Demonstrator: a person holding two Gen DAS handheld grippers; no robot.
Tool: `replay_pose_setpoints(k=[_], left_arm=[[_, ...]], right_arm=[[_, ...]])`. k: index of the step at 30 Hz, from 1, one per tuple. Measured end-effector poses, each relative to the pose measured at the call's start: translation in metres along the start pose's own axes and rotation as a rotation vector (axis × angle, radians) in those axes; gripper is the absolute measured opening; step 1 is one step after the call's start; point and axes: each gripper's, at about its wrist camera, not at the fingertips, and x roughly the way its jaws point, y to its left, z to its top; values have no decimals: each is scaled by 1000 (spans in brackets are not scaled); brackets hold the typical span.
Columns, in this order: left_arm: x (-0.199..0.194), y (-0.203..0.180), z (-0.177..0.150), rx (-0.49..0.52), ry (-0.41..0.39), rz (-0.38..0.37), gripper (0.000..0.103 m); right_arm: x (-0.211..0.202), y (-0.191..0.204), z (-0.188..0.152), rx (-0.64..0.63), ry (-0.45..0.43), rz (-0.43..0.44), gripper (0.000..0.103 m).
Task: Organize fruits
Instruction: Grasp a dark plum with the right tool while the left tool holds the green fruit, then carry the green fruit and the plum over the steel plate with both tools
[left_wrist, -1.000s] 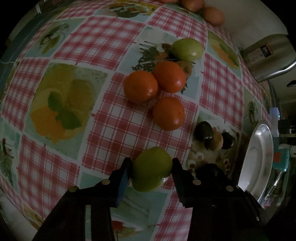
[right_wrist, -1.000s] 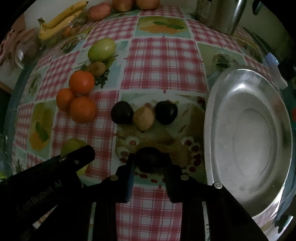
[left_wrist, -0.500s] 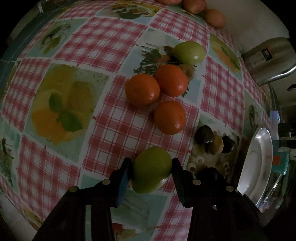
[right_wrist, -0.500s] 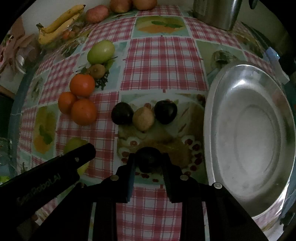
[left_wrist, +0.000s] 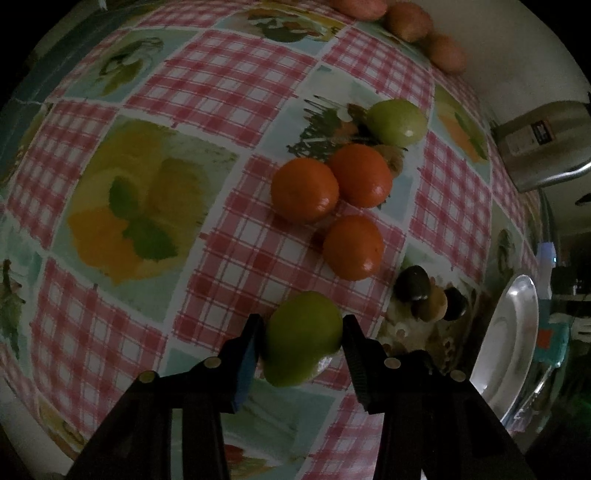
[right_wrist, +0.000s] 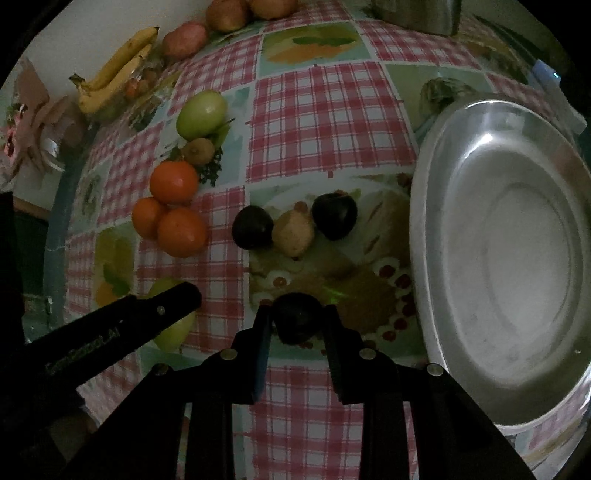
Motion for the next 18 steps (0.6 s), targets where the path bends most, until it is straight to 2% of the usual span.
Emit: replay_pose_setpoints(k=[8, 14, 18], left_arm=[[-25, -2, 4, 16, -77, -22, 46], [-42, -17, 2, 52, -138, -32, 46], [-45, -42, -6, 109, -155, -29, 46]], right_arm=[[-28, 4, 0, 12, -45, 43, 29], [-52, -2, 5, 13, -112, 20, 29], [-63, -22, 6, 46, -138, -17, 29]])
